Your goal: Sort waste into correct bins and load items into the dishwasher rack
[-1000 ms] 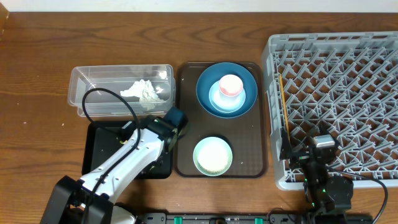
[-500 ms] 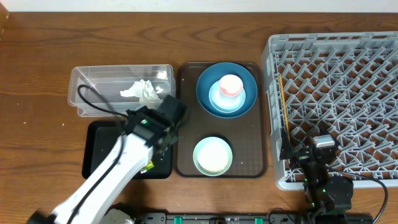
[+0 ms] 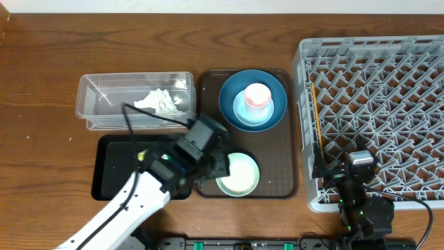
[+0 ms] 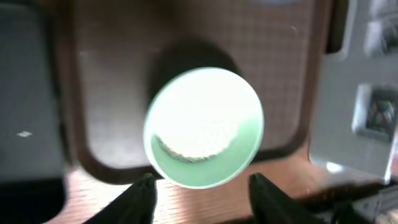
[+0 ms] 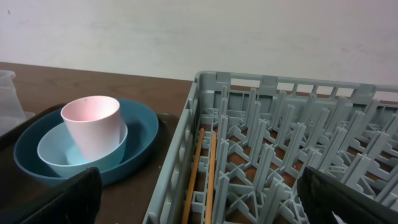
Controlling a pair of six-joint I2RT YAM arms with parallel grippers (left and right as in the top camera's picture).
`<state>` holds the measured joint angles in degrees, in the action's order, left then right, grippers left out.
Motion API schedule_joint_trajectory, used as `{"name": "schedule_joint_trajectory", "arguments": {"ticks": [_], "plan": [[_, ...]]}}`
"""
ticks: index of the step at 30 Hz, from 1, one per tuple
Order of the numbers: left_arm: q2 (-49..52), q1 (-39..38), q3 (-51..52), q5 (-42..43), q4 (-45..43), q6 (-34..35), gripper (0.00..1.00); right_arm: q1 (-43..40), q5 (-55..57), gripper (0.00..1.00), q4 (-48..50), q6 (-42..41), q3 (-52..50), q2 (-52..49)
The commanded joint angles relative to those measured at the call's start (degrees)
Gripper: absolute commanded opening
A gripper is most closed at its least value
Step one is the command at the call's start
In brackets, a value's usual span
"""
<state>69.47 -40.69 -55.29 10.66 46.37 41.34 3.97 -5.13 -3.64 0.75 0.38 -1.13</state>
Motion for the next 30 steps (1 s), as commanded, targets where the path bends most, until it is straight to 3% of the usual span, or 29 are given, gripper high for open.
{"name": "schedule_joint_trajectory", "arguments": {"ticks": [1,8,13,15,19,30], "plan": [[0.50,-2.38,-0.70,0.13,-1.57,-1.90,0.49,0.61,0.00,0.99,-0.22,0.61,-0.07,-0.02],[0.50,-3.76,-0.70,-0.48,-4.24,-1.88,0.49,0.59,-0.02,0.99,-0.22,0.61,-0.07,-0.02],[0.42,-2.21,-0.72,-13.53,1.75,1.77,0.46,0.61,0.00,0.99,-0.22,0.61,-0.07,-0.02],[0.39,0.11,-0.72,-20.50,6.91,6.01,0.46,0.61,0.00,0.99,-0.20,0.61,-0.07,-0.02],[0.39,6.64,-0.66,-25.97,13.75,8.98,0.46,0.59,0.00,0.99,-0.22,0.61,-0.07,-0.02],[0.52,23.71,7.10,-26.16,12.94,9.99,0.52,0.59,0.00,0.99,-0.22,0.61,-0.07,-0.02]]}}
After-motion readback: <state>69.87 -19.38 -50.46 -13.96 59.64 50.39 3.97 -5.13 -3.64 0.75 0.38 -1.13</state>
